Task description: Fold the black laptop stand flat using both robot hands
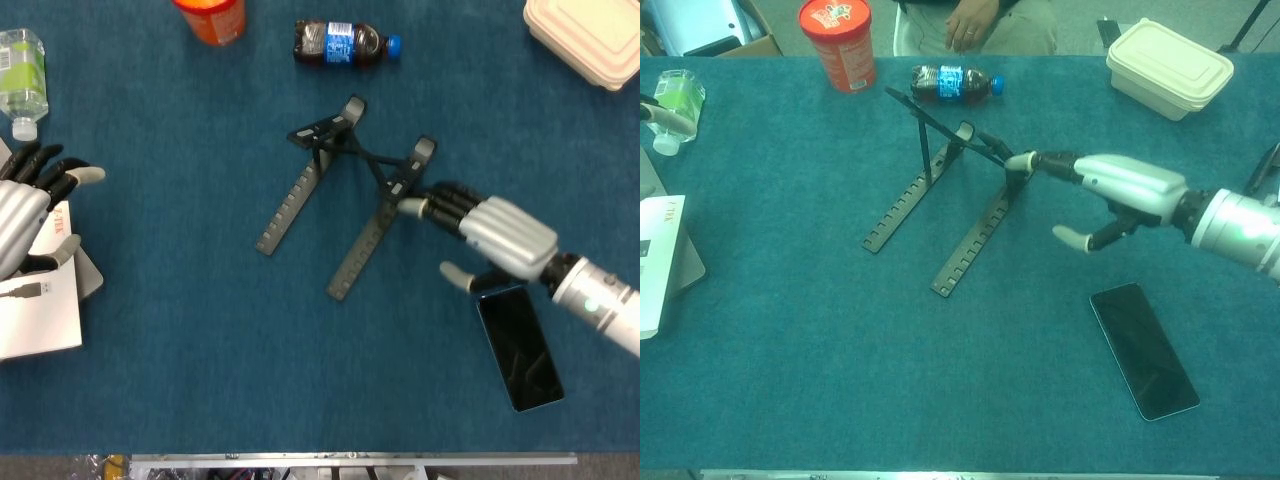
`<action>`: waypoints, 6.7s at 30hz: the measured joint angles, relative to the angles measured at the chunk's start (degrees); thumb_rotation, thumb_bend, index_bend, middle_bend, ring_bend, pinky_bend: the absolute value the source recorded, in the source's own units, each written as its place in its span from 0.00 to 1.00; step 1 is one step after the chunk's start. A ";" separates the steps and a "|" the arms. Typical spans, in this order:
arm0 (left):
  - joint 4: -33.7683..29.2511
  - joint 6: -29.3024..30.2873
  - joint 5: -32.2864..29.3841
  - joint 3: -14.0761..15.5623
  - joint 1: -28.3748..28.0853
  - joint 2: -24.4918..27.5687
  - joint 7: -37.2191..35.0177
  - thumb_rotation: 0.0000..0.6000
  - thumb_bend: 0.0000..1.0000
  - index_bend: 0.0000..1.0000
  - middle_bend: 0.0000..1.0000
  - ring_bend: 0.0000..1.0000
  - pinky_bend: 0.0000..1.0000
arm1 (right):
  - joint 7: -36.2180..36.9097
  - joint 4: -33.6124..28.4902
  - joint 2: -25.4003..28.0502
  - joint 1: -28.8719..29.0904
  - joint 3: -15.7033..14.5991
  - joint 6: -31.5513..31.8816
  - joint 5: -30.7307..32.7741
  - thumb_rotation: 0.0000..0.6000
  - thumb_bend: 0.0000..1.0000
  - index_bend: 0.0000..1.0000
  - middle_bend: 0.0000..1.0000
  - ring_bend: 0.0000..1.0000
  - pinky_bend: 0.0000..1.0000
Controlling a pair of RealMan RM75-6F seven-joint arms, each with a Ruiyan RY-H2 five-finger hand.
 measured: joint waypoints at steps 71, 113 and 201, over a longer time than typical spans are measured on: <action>-0.64 2.23 1.23 0.19 1.08 1.35 0.00 1.00 0.36 0.19 0.17 0.06 0.03 | -0.47 0.91 -6.59 5.09 8.47 -8.36 8.66 1.00 0.42 0.00 0.00 0.00 0.00; -1.36 6.02 3.84 1.08 3.89 3.58 -0.77 1.00 0.36 0.19 0.17 0.06 0.03 | -10.04 17.79 -21.95 15.40 21.12 -20.98 28.62 1.00 0.42 0.00 0.00 0.00 0.00; 1.45 5.20 -0.10 -1.21 3.88 0.74 -0.58 1.00 0.36 0.19 0.17 0.06 0.03 | 0.98 -19.03 16.15 -2.31 12.55 6.75 4.89 1.00 0.42 0.00 0.00 0.00 0.00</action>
